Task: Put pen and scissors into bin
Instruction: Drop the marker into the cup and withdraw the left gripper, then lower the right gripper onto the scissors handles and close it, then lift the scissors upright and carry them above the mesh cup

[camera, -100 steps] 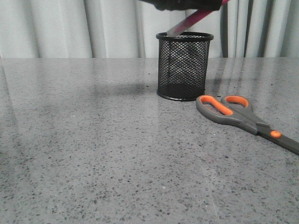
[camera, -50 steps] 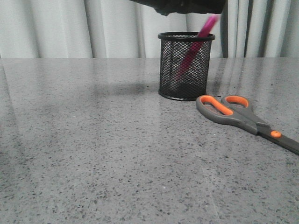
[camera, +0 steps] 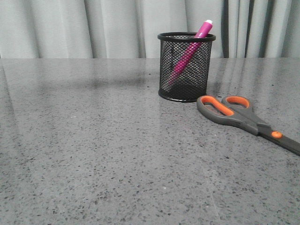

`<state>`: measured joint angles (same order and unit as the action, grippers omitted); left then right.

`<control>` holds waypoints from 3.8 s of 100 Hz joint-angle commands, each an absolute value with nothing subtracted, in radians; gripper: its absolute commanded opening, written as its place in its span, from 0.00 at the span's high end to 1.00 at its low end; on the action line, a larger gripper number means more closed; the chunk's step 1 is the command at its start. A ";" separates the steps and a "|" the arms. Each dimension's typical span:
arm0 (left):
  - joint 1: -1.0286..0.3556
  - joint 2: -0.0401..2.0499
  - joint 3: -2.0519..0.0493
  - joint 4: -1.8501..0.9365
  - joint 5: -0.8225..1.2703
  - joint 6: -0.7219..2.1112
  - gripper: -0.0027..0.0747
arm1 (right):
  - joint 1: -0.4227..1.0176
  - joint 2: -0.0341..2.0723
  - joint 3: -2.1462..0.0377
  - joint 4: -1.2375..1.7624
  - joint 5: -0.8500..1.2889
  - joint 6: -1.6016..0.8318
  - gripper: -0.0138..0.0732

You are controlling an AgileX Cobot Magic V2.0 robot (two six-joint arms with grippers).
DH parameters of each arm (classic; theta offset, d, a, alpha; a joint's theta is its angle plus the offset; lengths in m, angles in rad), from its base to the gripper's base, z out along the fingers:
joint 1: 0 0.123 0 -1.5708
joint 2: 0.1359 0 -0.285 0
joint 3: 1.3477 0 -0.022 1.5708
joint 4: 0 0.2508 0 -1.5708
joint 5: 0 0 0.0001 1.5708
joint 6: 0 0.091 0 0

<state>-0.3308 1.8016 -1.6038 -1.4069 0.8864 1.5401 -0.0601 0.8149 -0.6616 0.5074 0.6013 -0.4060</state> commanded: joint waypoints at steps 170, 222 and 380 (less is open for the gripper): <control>0.012 0.920 -0.749 -1.200 0.413 1.189 0.99 | 0.491 1.303 -0.999 0.022 0.865 -0.018 0.34; 0.012 0.920 -0.749 -1.200 0.413 1.191 0.99 | 0.498 1.378 -0.999 0.009 0.792 0.000 0.34; 0.012 0.920 -0.749 -1.196 0.411 1.191 0.99 | 0.492 1.241 -0.810 -0.014 -0.676 -0.008 0.93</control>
<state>0.0110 0.9337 -0.7206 -1.1607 0.4274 1.1967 0.4997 1.1958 -0.7766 -0.0053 -0.3802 0.0000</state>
